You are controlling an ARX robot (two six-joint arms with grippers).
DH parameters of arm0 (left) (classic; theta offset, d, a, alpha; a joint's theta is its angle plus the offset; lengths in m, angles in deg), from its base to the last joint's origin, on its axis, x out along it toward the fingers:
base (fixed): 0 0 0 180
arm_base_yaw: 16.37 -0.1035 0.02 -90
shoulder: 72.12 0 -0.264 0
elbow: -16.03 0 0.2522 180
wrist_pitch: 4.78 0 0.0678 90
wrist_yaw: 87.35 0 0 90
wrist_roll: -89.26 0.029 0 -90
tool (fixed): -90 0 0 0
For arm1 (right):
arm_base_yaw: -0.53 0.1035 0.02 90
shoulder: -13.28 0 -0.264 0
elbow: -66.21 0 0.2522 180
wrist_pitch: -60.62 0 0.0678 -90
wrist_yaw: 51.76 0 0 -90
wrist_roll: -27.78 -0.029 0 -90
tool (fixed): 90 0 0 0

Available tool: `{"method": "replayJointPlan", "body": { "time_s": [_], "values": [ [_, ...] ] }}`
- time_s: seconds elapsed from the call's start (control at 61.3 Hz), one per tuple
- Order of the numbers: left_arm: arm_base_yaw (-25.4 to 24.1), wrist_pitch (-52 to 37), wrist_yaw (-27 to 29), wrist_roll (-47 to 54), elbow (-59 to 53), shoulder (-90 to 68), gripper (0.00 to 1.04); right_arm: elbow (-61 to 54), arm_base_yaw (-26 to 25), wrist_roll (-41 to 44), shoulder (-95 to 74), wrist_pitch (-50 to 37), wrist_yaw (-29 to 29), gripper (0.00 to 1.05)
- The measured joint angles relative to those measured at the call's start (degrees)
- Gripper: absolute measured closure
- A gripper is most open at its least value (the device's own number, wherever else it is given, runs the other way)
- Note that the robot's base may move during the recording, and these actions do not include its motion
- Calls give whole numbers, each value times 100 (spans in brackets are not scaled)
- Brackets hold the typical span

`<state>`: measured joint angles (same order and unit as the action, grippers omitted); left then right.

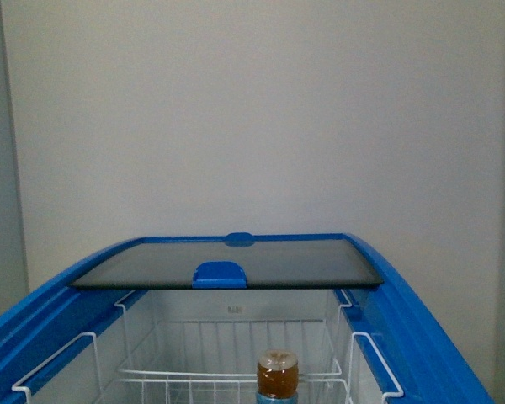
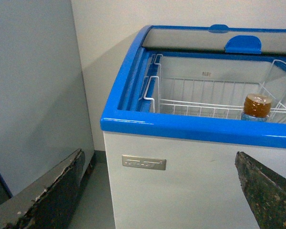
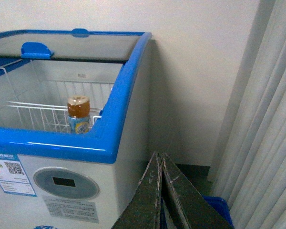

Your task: Put drink in fridge

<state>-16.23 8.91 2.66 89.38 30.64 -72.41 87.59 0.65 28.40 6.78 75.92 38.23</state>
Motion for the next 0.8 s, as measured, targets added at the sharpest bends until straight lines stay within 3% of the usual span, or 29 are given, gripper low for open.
{"method": "replayJointPlan", "body": {
  "time_s": [0.799],
  "values": [
    [0, 0, 0, 0, 0, 0, 8, -671, 0, 2, 610, -140, -2, 102]
  ]
}}
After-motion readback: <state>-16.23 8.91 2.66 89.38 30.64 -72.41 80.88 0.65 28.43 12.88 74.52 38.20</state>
